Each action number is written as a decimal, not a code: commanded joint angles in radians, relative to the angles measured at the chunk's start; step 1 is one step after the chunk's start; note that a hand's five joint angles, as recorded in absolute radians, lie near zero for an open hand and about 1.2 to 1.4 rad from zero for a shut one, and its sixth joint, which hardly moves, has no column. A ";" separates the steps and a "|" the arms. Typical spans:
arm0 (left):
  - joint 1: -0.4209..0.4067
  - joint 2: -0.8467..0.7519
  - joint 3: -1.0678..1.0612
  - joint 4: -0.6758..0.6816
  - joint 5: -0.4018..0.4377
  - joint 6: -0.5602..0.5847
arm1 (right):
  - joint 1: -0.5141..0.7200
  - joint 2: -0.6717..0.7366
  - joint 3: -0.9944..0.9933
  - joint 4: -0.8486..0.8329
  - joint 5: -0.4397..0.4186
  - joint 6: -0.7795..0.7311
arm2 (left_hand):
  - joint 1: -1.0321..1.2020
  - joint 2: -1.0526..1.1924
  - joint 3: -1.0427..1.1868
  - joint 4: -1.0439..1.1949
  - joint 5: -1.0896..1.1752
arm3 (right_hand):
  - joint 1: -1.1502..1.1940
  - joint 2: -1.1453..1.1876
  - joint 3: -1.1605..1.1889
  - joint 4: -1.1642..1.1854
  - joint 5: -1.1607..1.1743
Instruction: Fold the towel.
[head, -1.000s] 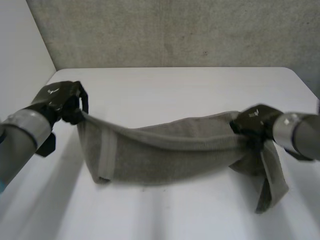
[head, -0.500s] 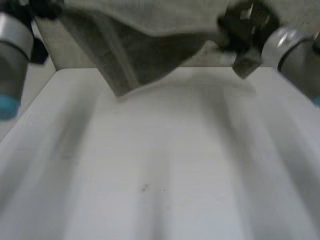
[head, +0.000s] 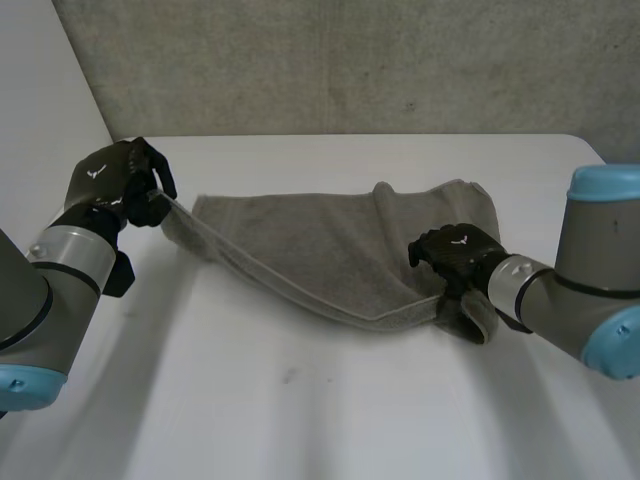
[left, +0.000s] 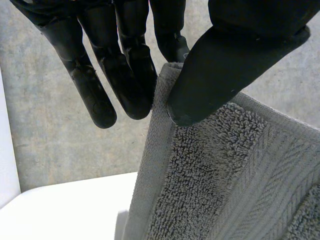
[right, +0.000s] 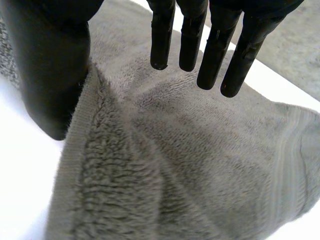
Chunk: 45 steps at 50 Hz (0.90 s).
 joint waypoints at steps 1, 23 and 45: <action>0.013 0.007 0.002 -0.001 0.000 -0.002 | -0.006 -0.067 0.152 -0.103 0.027 0.136 | 0.199 0.178 0.179 0.178 0.194 | -0.054 -0.062 -0.055 -0.059 -0.019; 0.044 0.006 -0.009 -0.003 0.001 -0.002 | -0.176 -0.197 0.440 -0.313 0.090 0.238 | 0.199 0.178 0.179 0.178 0.194 | 0.263 0.255 0.262 0.258 0.298; 0.040 0.107 -0.020 -0.046 0.009 0.000 | -0.186 -0.493 0.302 -0.183 0.085 0.018 | 0.199 0.178 0.179 0.178 0.194 | 0.937 0.930 0.936 0.933 0.972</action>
